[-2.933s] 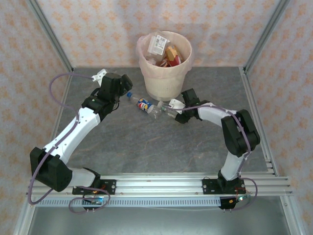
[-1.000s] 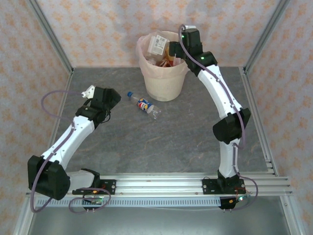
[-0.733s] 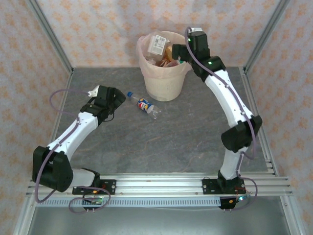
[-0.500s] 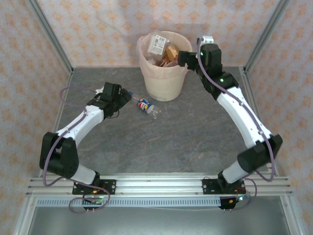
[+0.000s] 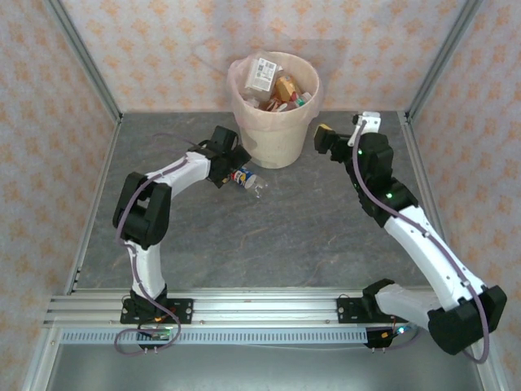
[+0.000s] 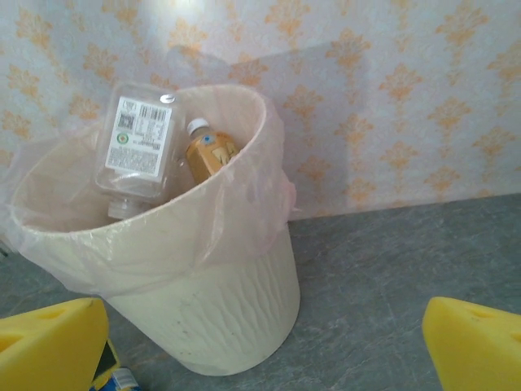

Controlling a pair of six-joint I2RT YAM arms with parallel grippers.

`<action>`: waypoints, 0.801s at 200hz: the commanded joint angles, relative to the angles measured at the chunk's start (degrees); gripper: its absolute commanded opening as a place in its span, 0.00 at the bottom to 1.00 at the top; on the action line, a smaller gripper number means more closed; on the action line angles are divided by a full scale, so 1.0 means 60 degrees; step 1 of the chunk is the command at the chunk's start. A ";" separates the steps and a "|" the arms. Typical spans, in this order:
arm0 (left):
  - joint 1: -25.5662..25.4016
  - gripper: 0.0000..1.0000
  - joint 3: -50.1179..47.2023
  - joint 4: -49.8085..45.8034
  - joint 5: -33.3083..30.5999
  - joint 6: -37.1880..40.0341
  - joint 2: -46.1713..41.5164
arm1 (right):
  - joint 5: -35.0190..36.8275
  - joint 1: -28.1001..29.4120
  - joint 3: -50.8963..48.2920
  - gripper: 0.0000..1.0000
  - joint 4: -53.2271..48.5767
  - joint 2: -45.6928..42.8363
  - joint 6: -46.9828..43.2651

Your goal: Put the plastic bottles in the bin

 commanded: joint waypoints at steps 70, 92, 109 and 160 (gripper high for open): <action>-0.0223 0.93 0.0980 -0.1611 -0.1520 -0.0120 0.1070 | 0.0856 0.0020 -0.0361 0.99 -0.0503 -0.0952 -0.0477; -0.0210 0.90 0.0905 -0.1356 -0.1387 0.0240 0.1126 | 0.0886 0.0008 -0.0354 0.99 -0.0484 -0.0923 -0.0471; -0.0210 0.87 0.0887 -0.1400 -0.1535 0.0510 0.1132 | 0.0883 0.0010 -0.0329 0.99 -0.0520 -0.0893 -0.0457; -0.0180 0.76 0.0853 -0.1583 -0.1644 0.1101 0.1200 | 0.0912 0.0009 -0.0311 0.99 -0.0494 -0.0850 -0.0460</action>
